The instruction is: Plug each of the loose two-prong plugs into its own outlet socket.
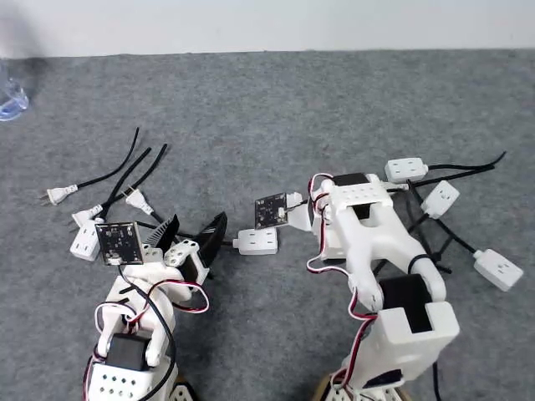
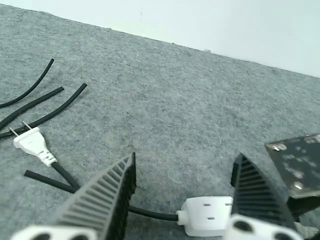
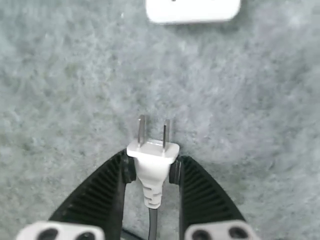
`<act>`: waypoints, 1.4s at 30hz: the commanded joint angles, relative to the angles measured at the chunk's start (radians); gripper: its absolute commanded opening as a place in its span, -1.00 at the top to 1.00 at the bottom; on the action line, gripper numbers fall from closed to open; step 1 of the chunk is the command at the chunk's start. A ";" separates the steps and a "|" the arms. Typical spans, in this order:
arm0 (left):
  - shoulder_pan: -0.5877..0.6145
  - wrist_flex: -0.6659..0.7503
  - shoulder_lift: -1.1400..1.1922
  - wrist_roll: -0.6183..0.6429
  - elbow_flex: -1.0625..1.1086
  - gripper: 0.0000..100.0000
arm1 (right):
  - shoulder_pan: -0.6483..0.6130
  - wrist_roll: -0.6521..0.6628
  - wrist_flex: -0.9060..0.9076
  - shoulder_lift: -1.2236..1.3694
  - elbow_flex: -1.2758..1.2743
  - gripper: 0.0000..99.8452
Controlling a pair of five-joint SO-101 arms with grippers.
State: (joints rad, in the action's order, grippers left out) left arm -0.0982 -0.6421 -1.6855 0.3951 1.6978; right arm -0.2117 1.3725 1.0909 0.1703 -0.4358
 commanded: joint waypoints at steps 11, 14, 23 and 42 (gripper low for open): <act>-0.069 0.020 -0.008 0.006 -0.007 0.42 | -0.185 -0.428 0.091 -0.375 0.044 0.98; -0.106 0.046 -0.008 0.008 -0.007 0.42 | -0.228 -0.486 0.105 -0.433 0.044 0.98; -0.170 0.052 -0.008 0.008 -0.007 0.42 | -0.272 -0.585 0.157 -0.415 0.173 0.98; -0.164 0.049 -0.008 0.005 -0.007 0.42 | -0.412 -0.618 0.363 -0.395 0.307 0.98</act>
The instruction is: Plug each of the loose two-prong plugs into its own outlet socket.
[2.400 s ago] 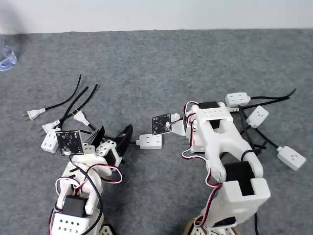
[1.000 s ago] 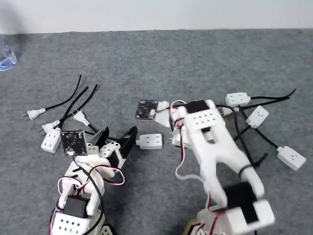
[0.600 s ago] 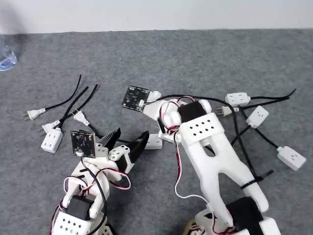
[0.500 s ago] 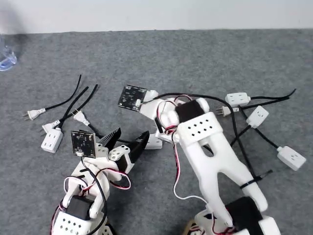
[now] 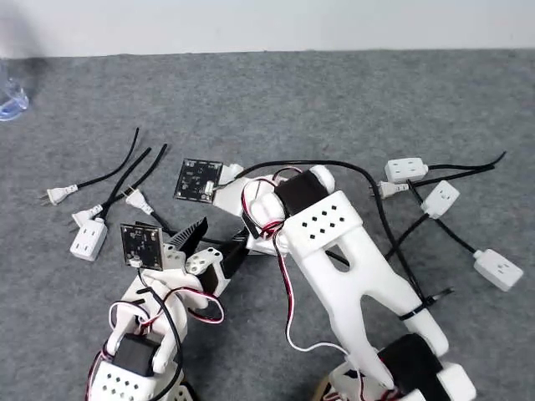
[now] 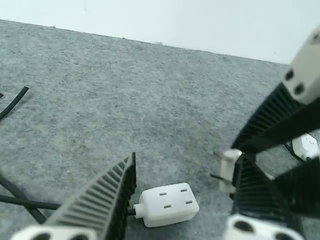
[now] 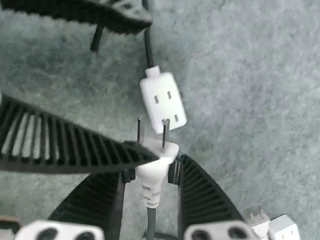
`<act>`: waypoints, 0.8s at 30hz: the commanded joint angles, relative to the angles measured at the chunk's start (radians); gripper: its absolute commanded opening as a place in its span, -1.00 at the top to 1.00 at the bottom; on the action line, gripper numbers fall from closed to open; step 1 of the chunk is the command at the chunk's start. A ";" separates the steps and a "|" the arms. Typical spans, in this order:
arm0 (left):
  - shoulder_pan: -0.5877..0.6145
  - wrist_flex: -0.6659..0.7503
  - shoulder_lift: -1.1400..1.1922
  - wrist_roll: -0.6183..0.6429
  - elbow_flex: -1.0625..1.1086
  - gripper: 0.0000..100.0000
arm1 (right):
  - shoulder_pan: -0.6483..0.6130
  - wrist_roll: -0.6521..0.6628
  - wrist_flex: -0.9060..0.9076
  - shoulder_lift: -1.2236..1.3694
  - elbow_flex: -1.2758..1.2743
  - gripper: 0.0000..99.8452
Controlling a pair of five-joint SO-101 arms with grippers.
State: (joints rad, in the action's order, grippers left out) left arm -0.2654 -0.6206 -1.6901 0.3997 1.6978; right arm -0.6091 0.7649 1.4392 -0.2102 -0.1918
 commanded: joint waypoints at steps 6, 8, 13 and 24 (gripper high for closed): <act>0.003 0.028 -0.003 -0.002 -0.007 0.42 | -0.021 -0.018 0.022 -0.051 0.063 0.98; 0.003 0.028 -0.003 -0.002 -0.007 0.42 | -0.033 -0.032 0.024 -0.096 0.063 0.98; 0.003 0.026 -0.003 -0.002 -0.007 0.42 | -0.081 -0.032 0.076 -0.173 0.063 0.98; 0.003 0.025 -0.003 -0.002 -0.007 0.42 | -0.084 -0.057 0.102 -0.257 0.063 0.98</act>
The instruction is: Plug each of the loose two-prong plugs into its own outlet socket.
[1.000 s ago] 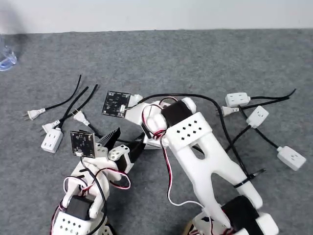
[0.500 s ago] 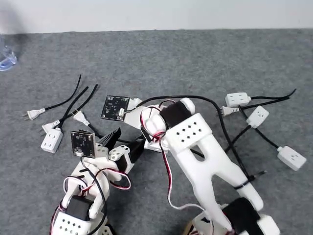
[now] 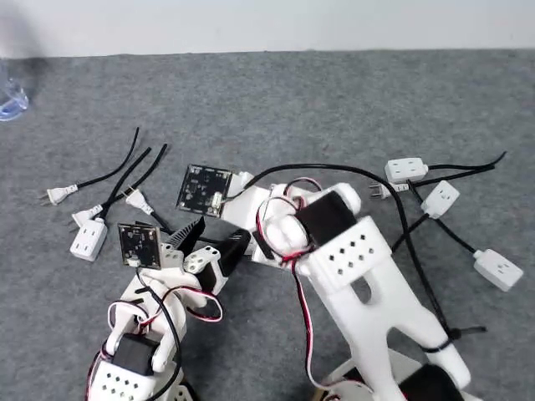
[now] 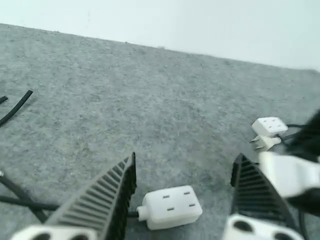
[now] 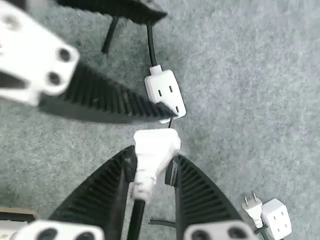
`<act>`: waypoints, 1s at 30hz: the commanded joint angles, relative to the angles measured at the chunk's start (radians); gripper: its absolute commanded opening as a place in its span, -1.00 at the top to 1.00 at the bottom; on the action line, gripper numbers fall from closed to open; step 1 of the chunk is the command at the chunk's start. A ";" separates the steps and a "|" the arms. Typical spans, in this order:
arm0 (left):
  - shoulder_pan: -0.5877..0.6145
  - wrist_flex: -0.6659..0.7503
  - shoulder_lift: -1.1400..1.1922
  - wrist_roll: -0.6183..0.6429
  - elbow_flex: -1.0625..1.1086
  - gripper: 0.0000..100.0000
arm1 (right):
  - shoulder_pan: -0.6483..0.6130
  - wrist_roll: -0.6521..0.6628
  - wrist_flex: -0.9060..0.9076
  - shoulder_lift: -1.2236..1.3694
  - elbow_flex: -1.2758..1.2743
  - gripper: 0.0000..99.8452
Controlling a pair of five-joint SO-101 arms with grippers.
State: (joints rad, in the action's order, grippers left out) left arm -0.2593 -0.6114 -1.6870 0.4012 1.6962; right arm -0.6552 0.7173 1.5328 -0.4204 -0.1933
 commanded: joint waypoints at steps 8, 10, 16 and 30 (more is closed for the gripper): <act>-0.003 0.015 -0.006 -0.003 -0.005 0.42 | -0.039 -0.012 -0.004 -0.050 0.064 0.98; -0.003 0.015 -0.006 -0.003 -0.005 0.42 | -0.039 -0.012 -0.015 -0.050 0.063 0.98; -0.003 0.005 -0.006 -0.005 -0.005 0.42 | -0.001 -0.003 -0.016 -0.048 0.058 0.98; 0.038 -0.038 -0.006 -0.005 -0.005 0.42 | 0.088 0.034 -0.101 0.143 0.060 0.98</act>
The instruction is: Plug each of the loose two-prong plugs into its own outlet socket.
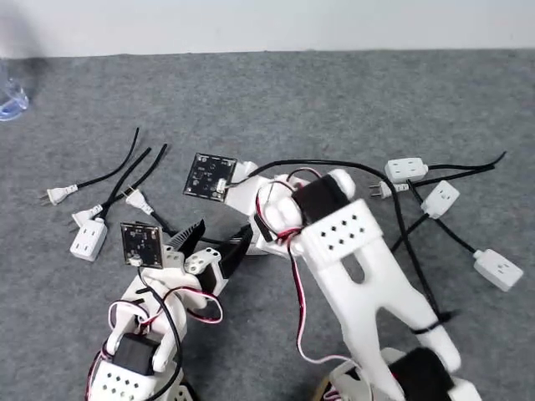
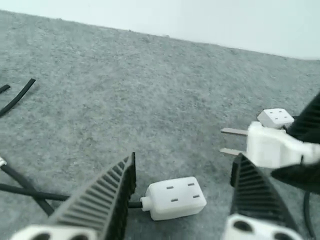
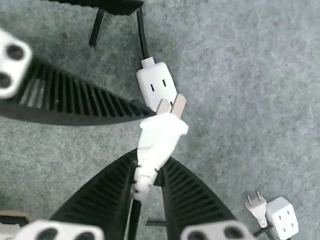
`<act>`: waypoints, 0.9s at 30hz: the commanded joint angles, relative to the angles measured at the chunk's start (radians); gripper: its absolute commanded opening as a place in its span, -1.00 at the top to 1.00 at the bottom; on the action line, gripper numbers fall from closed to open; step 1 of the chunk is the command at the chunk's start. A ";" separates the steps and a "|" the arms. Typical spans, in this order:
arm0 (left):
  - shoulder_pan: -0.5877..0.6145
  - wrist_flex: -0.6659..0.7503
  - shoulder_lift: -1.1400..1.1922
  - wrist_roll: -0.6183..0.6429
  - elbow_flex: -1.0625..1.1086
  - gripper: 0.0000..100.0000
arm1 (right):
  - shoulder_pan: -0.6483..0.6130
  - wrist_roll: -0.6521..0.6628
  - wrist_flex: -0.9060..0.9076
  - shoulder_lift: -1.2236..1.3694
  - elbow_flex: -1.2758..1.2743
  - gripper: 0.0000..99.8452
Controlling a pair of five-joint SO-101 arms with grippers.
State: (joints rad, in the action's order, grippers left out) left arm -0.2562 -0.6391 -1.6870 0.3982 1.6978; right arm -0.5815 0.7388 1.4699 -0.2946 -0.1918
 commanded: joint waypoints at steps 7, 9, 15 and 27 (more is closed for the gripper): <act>0.071 -0.011 -0.006 -0.002 -0.007 0.42 | 0.142 0.025 -0.008 0.053 0.051 0.98; 0.069 -0.012 -0.006 -0.002 -0.007 0.42 | 0.203 0.066 0.002 0.053 0.021 0.98; 0.069 -0.012 -0.006 -0.002 -0.007 0.42 | 0.348 0.163 -0.125 0.053 -0.218 0.98; 0.069 -0.012 -0.006 -0.002 -0.007 0.42 | 0.438 0.198 -0.464 0.054 -0.448 0.97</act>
State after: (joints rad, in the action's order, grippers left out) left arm -0.1933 -0.6467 -1.6855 0.3951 1.6978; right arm -0.1580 0.9275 1.0756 -0.2378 -0.6398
